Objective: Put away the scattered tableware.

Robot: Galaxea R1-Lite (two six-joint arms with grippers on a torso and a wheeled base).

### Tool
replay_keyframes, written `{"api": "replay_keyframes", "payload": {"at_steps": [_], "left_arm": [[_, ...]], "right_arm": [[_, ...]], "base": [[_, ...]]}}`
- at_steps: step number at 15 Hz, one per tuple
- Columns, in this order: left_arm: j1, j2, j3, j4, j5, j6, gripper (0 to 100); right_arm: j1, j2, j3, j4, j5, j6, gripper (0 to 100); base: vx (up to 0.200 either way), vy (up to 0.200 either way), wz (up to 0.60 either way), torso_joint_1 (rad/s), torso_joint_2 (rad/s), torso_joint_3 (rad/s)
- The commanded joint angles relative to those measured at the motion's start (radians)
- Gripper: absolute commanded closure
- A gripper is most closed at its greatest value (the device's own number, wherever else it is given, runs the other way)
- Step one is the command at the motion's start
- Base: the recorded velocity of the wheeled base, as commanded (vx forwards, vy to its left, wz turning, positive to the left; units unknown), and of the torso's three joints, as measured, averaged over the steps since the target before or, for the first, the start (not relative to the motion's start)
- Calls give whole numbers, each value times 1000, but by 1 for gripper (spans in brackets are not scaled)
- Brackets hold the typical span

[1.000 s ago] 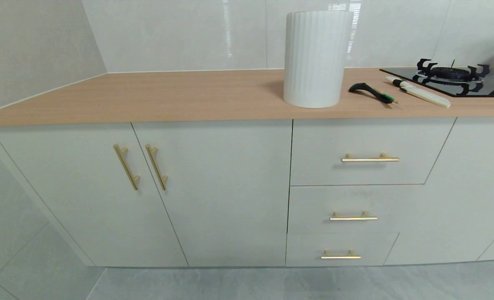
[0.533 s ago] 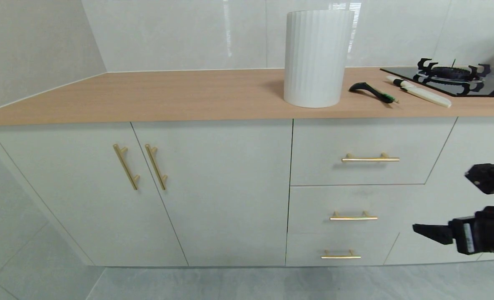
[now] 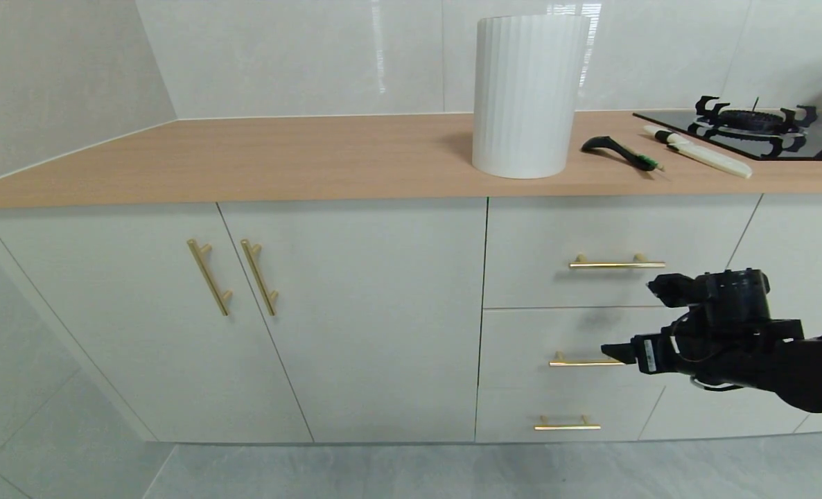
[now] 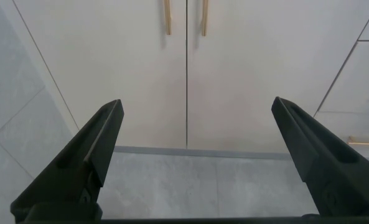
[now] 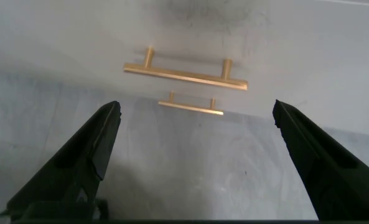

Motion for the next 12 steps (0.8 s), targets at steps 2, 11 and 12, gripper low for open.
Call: {"api": "replay_keyframes", "payload": {"at_steps": [2,11,12], "left_arm": [[0,1,0,0,0,0,0],[0,1,0,0,0,0,0],[0,1,0,0,0,0,0]], "right_arm": [[14,169,-6,-103,-3,0,0],[39,313,-49,-307,-126,9,0],[39,330,-63,-317,-155,14,0]], "base": [[0,0,0,0,0,0],[0,0,0,0,0,0],[0,0,0,0,0,0]]}}
